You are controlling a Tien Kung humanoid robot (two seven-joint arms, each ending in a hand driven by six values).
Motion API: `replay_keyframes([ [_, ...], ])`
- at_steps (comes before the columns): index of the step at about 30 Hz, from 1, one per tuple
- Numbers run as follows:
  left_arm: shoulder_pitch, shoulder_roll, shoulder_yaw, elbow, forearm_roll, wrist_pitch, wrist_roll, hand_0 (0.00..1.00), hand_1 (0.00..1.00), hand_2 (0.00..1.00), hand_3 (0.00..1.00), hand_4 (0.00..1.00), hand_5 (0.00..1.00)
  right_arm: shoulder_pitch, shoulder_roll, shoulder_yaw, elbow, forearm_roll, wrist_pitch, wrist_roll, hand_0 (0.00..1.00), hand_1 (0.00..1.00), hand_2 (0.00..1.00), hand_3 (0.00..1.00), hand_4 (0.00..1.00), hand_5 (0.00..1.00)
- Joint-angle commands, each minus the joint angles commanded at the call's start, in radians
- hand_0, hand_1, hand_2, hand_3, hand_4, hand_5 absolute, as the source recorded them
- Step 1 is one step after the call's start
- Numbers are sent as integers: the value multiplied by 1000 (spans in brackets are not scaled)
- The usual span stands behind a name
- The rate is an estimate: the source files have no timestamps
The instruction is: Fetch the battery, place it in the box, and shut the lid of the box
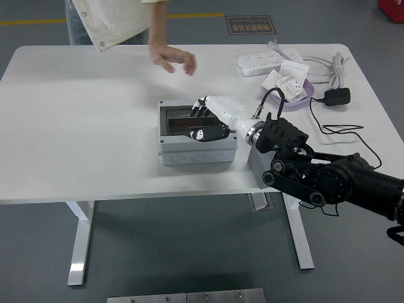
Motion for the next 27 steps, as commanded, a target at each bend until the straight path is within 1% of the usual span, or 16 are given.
replay_keyframes([
  [1,0,0,-1,0,1,0,0,696,795,749,768,889,390,-4,-6,18,11,-10,9,-7,626,601,609,632,867,531],
  [5,4,-4,-7,0,7,-1,4,695,795,749,764,889,391,-47,-47,108,86,-82,73,-51,628,603,610,634,864,533],
  [6,5,-5,-9,0,8,-2,4,695,795,749,764,889,391,-72,-63,143,115,-109,91,-65,628,603,610,634,864,533],
  [9,8,-7,-11,0,7,-3,5,695,796,749,762,889,392,-123,-85,216,171,-163,107,-78,617,603,607,633,868,552],
  [11,13,-8,-15,0,10,-3,6,695,796,749,762,889,392,-166,-92,275,212,-203,91,-64,617,603,607,633,868,552],
  [13,17,-10,-19,0,11,-3,6,695,796,749,762,889,392,-211,-89,339,252,-238,66,-41,617,603,607,633,868,552],
  [14,21,-11,-22,0,13,-3,7,695,797,748,760,890,394,-237,-84,376,272,-247,45,-21,514,544,573,613,880,574],
  [16,27,-14,-26,0,13,-3,8,695,797,748,760,890,394,-286,-73,442,309,-252,3,19,514,544,573,613,880,574],
  [19,34,-17,-31,0,13,-3,8,695,797,748,760,890,394,-356,-65,533,352,-190,-66,88,514,544,573,613,880,574],
  [20,36,-17,-32,0,13,-3,8,694,797,749,761,890,393,-376,-65,557,360,-168,-86,110,479,483,521,583,886,584],
  [21,37,-18,-33,0,12,-3,7,694,797,749,761,890,393,-401,-65,585,371,-134,-112,139,479,483,521,583,886,584],
  [23,40,-18,-34,0,11,-4,8,694,797,749,761,890,393,-438,-66,628,380,-62,-146,194,479,483,521,583,886,584],
  [25,42,-18,-35,0,10,-5,8,694,797,749,761,890,393,-479,-65,675,383,22,-155,258,479,483,521,583,886,584],
  [26,42,-18,-36,0,10,-5,8,695,797,749,759,891,393,-496,-65,694,383,58,-152,284,447,448,488,555,888,600],
  [27,43,-18,-38,0,11,-6,8,695,797,749,759,891,393,-513,-65,716,382,94,-140,311,447,448,488,555,888,600],
])
